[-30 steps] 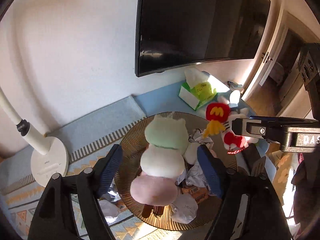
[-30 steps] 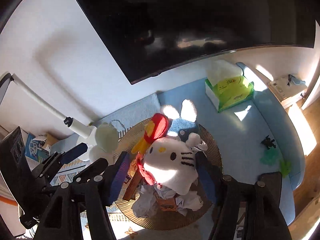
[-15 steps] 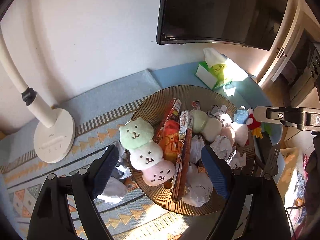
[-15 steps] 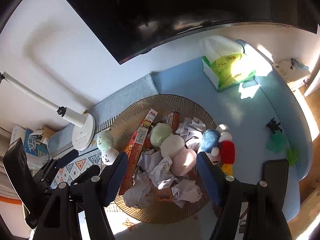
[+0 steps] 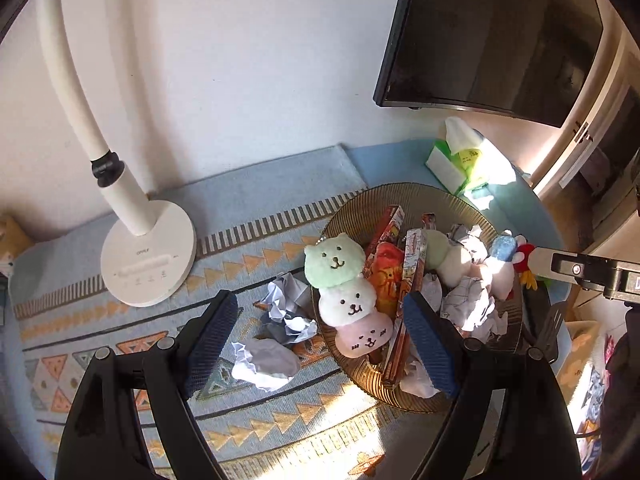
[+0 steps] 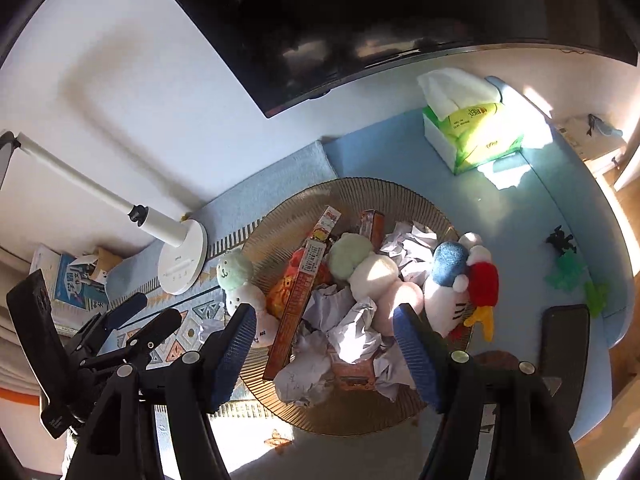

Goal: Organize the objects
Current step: 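Move both open tools back toward the crumpled papers on the rug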

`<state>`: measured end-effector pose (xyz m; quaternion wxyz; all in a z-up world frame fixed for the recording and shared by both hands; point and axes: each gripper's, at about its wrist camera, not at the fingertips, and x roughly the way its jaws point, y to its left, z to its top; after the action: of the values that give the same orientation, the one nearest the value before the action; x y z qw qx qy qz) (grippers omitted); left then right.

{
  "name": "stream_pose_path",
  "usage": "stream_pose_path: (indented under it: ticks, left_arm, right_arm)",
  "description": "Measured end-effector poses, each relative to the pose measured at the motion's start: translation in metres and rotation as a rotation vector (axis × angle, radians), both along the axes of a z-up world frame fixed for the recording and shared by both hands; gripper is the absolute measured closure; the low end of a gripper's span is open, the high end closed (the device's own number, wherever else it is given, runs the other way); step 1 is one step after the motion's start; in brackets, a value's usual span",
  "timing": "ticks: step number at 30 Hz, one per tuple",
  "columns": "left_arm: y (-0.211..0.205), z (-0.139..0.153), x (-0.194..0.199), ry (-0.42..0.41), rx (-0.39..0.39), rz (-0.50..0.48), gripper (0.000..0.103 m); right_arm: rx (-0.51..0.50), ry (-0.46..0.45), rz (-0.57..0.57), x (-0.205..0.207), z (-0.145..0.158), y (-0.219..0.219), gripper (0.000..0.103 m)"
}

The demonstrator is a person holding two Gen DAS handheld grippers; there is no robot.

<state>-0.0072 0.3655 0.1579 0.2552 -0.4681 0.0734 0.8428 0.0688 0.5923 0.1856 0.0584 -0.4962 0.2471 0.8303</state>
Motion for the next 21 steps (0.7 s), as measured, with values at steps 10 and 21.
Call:
stream_pose_path:
  ticks: [10,21]
  left_arm:
    - [-0.051,-0.001,-0.003,-0.017,0.012,0.037,0.019]
    - [-0.155,-0.034,-0.038,-0.168,0.07,0.142,0.019]
  right_arm:
    - [0.001,-0.01,0.082,-0.019,0.001,-0.062,0.034]
    - [-0.067,-0.063,0.136,-0.027,-0.026,-0.131,0.034]
